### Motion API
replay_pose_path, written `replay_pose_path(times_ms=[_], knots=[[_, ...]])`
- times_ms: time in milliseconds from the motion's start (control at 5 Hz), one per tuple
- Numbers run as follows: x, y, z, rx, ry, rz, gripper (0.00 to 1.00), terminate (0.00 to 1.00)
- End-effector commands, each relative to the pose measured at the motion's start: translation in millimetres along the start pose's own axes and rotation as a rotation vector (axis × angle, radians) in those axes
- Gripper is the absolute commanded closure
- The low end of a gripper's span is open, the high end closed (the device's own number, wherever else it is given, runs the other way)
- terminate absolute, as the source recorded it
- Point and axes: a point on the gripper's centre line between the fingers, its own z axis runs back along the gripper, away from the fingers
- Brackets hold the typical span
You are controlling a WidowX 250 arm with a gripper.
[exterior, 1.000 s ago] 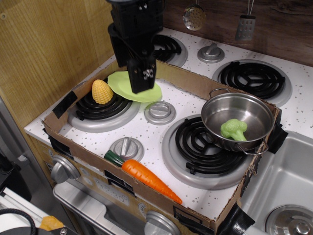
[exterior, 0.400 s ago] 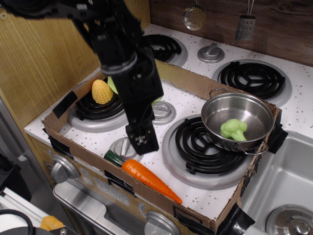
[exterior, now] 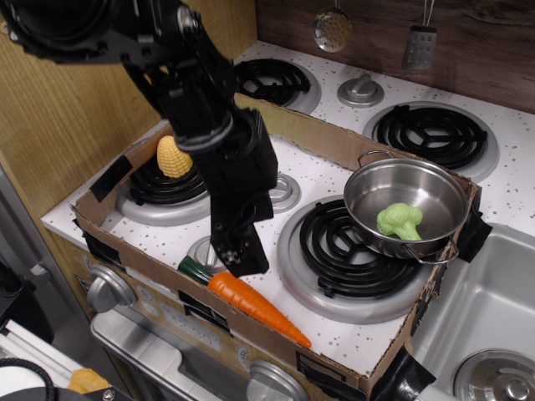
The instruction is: Put carrot on plate
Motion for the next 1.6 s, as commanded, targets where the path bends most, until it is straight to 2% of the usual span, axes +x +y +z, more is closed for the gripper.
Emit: replay_pose_path(times_ms=[0,200,600,800,1000,1200,1400], knots=[[-9.7,6.1,-13.0,-0.038,0.076,0.038,0.00,0.00],[-21.8,9.2,-29.5,-0.082,0.074,0.076,0.00,0.00],[-34.3,7.9,-38.7,-0.053,0.083,0.117,0.00,0.00],[-33.7,9.2,-37.8,-0.008,0.089,0.098,0.00,0.00],[-31.0,5.5,-35.0,0.085,0.099,0.106,1.00,0.00],[-23.3,2.1,-20.3,0.200,0.107,0.097,1.00,0.00],[-9.8,8.0,15.9,0.265,0.130,0.117,1.00,0.00]])
